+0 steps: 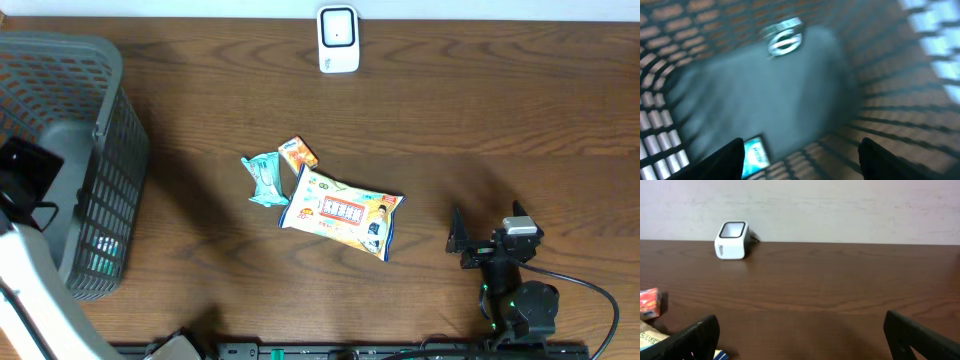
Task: Scan the item barcode
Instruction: 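Reach into the basket and grasp the small green box with left gripper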
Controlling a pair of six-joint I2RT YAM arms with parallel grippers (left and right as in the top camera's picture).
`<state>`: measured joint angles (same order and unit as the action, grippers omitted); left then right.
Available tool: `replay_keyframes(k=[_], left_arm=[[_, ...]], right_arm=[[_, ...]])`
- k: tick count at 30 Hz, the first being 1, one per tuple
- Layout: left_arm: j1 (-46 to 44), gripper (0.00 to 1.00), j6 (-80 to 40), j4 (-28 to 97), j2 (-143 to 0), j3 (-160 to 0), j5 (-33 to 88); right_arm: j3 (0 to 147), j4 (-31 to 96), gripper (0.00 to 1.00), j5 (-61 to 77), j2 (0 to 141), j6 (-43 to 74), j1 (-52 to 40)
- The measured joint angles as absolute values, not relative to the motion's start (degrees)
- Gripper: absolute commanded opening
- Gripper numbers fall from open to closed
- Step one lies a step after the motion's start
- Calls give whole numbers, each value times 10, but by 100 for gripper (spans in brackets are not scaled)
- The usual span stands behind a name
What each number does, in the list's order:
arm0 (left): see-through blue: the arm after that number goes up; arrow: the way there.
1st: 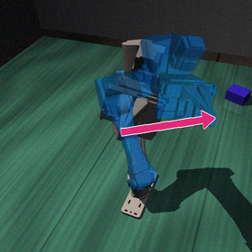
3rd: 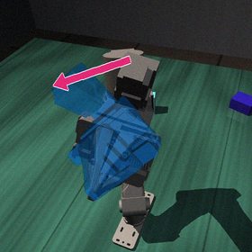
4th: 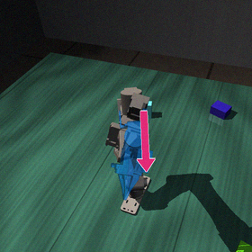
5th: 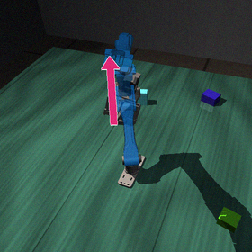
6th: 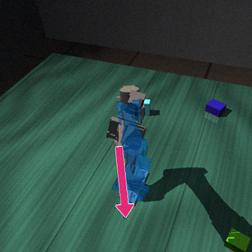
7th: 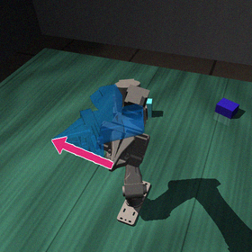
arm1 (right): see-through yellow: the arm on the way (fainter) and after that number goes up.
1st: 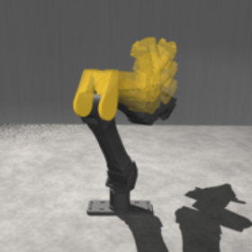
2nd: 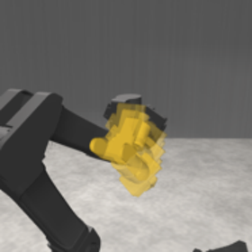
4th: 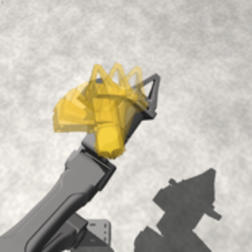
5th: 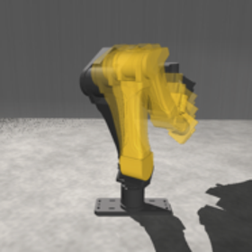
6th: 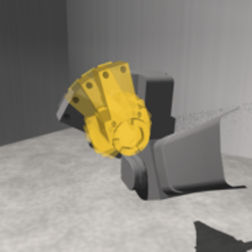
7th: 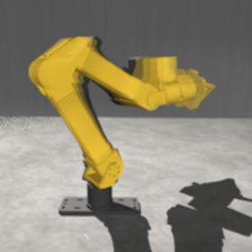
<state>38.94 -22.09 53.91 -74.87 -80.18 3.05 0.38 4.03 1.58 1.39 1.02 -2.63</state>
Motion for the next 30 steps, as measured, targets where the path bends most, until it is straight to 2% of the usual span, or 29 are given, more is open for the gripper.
replay_keyframes(k=[4,6,11,30], left_arm=[[419,67,-221,558,-828,-801,30],[420,63,-220,564,-854,-801,30],[420,61,-221,579,-907,-801,30],[428,62,-227,522,-970,-662,13]], right_arm=[[4,40,99,16,14,10,-26],[4,41,99,16,14,10,-26],[4,40,99,16,14,10,-26],[4,40,99,16,14,10,-26]])
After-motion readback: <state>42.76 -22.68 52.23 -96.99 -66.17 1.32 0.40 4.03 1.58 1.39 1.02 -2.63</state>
